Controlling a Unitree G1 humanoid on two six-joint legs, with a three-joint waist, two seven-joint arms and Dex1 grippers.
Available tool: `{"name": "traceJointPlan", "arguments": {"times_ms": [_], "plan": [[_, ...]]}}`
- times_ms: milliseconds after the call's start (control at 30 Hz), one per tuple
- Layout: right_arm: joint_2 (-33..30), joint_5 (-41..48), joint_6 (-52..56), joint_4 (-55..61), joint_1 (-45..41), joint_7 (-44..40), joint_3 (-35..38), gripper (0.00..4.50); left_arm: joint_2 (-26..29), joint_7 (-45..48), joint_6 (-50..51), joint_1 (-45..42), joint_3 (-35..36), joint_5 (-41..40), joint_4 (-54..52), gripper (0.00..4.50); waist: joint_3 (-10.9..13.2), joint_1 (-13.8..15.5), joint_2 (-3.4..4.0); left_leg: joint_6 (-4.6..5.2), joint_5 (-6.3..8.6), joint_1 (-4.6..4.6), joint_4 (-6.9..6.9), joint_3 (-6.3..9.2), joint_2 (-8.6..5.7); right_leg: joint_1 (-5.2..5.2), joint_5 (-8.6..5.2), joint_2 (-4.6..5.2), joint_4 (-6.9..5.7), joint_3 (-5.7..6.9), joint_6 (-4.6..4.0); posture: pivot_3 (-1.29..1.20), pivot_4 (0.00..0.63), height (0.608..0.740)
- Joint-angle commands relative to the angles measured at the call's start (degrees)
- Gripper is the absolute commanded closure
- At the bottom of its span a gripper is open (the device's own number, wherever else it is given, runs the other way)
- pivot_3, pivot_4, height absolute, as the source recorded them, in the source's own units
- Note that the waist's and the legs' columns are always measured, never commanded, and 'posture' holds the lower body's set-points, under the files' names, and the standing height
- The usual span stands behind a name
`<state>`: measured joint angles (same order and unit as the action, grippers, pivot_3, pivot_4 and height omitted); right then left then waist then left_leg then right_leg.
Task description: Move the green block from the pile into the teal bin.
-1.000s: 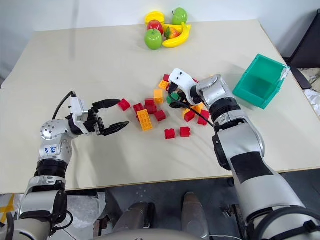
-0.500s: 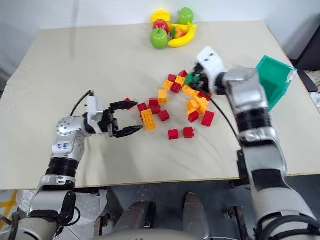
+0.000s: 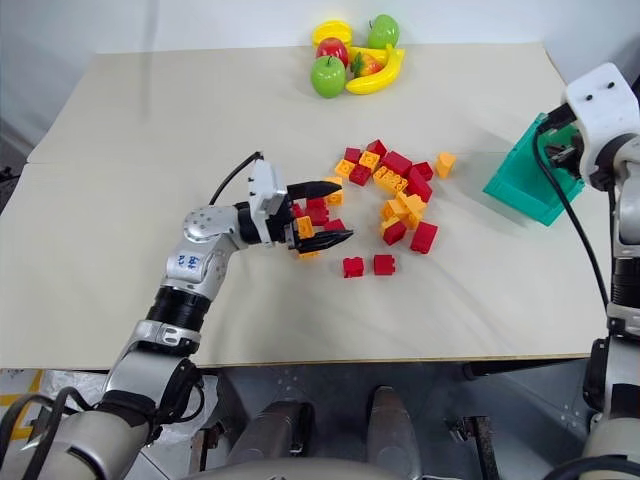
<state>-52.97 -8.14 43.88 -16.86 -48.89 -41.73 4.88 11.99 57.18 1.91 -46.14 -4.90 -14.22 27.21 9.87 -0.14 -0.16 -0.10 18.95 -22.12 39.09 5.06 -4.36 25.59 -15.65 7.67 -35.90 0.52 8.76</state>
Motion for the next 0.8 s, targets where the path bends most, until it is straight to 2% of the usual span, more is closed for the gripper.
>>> {"name": "traceJointPlan", "arguments": {"times_ms": [33, 167, 200, 300, 400, 533, 600, 667, 733, 800], "plan": [[0.08, 2.4, -7.15, -8.19, -2.95, 0.69, 1.69, 1.61, -0.35, -5.83, 2.68, -3.66, 0.47, 2.37, 2.66, 0.0, 0.01, -0.12, -0.01, 0.03, -0.01, 0.0, -0.01, -0.06, 0.0, 0.0, 0.04, 0.0, 0.04, -0.02, 0.01, 0.0, 0.15, 0.74], [-0.42, 3.3, -11.42, -13.76, -4.86, 1.37, 1.65, 0.21, -0.18, -6.52, 3.83, -4.69, 1.59, 1.38, 4.64, 0.0, 0.01, -0.11, 0.0, 0.04, -0.01, 0.01, -0.04, -0.13, 0.01, 0.02, 0.07, -0.01, 0.07, -0.1, 0.04, 0.0, 0.15, 0.74], [-0.67, 3.64, -11.82, -14.01, -4.82, 1.27, 1.79, 0.07, 0.02, -6.3, 3.65, -4.61, 2.12, 0.86, 4.7, 0.0, 0.01, -0.1, 0.0, 0.04, -0.01, 0.01, -0.04, -0.13, 0.01, 0.02, 0.07, -0.01, 0.1, -0.1, 0.04, 0.0, 0.15, 0.74], [-1.29, 5.69, -10.08, -10.33, -3.02, -0.46, 2.64, 0.07, 1.4, -5.63, 3.9, -3.66, 3.36, 0.09, 3.45, 0.0, 0.01, 0.02, 0.0, 0.04, -0.01, -0.01, -0.04, -0.11, 0.02, 0.02, 0.08, -0.01, 0.15, -0.09, 0.06, 0.0, 0.15, 0.74], [-1.7, 12.29, -6.22, 3.24, 5.34, -7.22, 5.17, 0.07, 4.02, -4.96, 6.88, -1.29, 6.51, -2.99, 0.37, 0.0, 0.01, 0.03, 0.0, 0.04, -0.01, -0.03, -0.09, -0.04, 0.06, 0.01, 0.09, -0.03, 0.22, -0.04, 0.06, 0.0, 0.15, 0.74], [-1.79, 18.82, -5.03, 16.57, 16.43, -12.17, 8.39, 0.07, 7.3, -3.35, 9.1, 1.05, 10.0, -6.2, -2.13, 0.0, 0.01, 0.11, 0.0, 0.06, 0.0, -0.05, -0.04, -0.01, 0.07, 0.01, 0.11, 0.0, 0.23, -0.03, 0.08, 0.0, 0.15, 0.74], [-0.06, 22.01, -17.48, 24.06, 30.92, -19.29, 10.82, 0.07, 14.46, 4.18, 9.45, 5.46, 12.86, -8.67, -4.27, 0.0, -0.01, 0.21, -0.03, 0.07, 0.0, -0.07, -0.01, 0.01, 0.07, -0.02, 0.14, 0.01, 0.26, -0.04, 0.12, 0.0, 0.15, 0.74], [1.81, 25.87, -23.39, 27.28, 40.25, -23.87, 14.01, 0.07, 19.27, 7.98, 8.81, 8.45, 14.29, -9.56, -4.38, 0.0, -0.01, 0.15, -0.03, 0.03, 0.03, -0.02, -0.07, 0.14, 0.12, -0.13, 0.15, -0.13, 0.35, 0.08, 0.11, 0.0, 0.15, 0.74], [3.19, 29.38, -26.26, 25.99, 45.4, -27.08, 16.53, 0.07, 22.5, 9.7, 8.31, 10.79, 15.83, -10.1, -3.04, 0.0, 0.0, 0.09, -0.02, 0.06, 0.04, 0.01, -0.06, 0.09, 0.08, -0.14, 0.15, -0.08, 0.32, 0.04, 0.11, 0.0, 0.15, 0.74], [4.08, 30.6, -29.28, 23.01, 46.06, -27.36, 17.39, 0.07, 24.03, 10.6, 9.17, 11.98, 16.53, -10.54, -2.43, 0.0, 0.02, 0.12, 0.0, 0.16, 0.01, 0.02, 0.04, 0.01, 0.09, -0.17, 0.22, 0.05, 0.31, -0.07, 0.19, 0.0, 0.15, 0.74]]}}
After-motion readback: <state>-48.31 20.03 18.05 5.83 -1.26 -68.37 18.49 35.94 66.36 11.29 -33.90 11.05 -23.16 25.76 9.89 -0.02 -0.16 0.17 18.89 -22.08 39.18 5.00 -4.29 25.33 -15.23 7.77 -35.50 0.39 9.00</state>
